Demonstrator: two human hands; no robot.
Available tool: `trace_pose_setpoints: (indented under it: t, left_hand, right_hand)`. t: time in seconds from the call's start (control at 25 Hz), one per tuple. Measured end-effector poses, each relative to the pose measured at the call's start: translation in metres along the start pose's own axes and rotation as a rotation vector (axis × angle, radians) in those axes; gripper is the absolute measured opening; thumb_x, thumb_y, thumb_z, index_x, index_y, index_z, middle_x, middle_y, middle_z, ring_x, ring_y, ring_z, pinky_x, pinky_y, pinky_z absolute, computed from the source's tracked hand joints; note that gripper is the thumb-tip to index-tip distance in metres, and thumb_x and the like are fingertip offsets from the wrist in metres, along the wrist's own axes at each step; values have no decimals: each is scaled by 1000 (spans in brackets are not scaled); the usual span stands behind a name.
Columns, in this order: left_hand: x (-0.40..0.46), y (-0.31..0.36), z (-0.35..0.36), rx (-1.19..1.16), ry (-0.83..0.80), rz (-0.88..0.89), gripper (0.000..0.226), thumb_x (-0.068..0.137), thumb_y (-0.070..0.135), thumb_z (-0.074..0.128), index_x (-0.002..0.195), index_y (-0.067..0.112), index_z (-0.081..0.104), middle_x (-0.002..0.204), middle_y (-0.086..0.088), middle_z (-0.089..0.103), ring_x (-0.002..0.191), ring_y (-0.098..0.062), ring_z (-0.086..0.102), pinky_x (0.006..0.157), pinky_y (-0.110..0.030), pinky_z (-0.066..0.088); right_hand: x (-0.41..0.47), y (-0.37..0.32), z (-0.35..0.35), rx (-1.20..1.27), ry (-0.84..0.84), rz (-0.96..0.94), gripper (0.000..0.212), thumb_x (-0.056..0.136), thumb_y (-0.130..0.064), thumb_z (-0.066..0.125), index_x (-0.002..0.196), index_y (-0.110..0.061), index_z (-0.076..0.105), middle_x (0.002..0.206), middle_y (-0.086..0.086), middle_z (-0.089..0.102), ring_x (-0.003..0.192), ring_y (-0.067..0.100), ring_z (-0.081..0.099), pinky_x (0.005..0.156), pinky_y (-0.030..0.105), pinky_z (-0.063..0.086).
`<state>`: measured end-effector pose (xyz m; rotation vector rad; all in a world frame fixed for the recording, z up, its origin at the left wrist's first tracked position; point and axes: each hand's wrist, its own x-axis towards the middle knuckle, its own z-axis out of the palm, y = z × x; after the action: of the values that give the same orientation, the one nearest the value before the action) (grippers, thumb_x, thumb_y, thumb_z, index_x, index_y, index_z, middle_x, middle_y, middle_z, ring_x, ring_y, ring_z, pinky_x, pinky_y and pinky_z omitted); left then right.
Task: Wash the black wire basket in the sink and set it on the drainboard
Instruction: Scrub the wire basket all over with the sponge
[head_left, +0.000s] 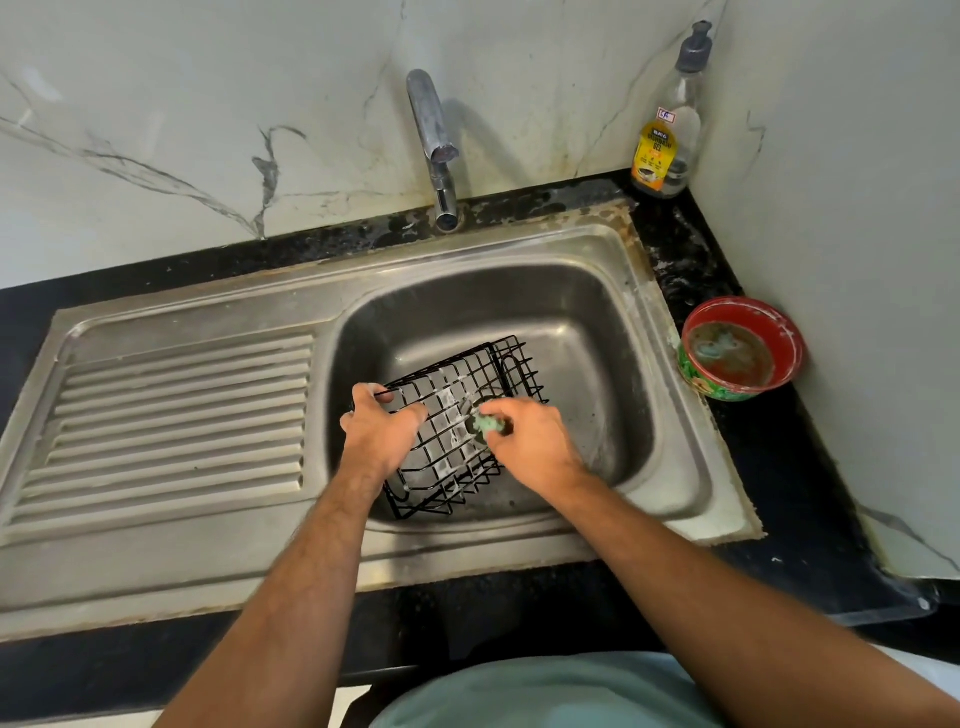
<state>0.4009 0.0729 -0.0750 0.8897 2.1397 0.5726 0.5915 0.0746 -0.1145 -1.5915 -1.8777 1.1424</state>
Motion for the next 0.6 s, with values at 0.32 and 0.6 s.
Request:
trace_pose_setpoints:
  t: [0.32, 0.6]
  left_hand:
    - [7, -5, 0, -42, -13, -19, 47, 86, 30, 64, 127, 25, 43, 130, -14, 54, 80, -12, 57, 64, -28, 42]
    - [13, -9, 0, -29, -10, -48, 44, 84, 38, 64, 120, 31, 41, 130, -11, 53, 100, -21, 56, 75, -36, 46]
  right_hand:
    - [-14, 14, 1, -106, -142, 122, 18, 91, -8, 67, 99, -24, 71, 107, -6, 70, 81, -3, 63, 58, 3, 46]
    - [-9, 3, 2, 232, 71, 208, 13, 84, -13, 79, 91, -23, 74, 91, -14, 74, 82, -4, 68, 76, 11, 56]
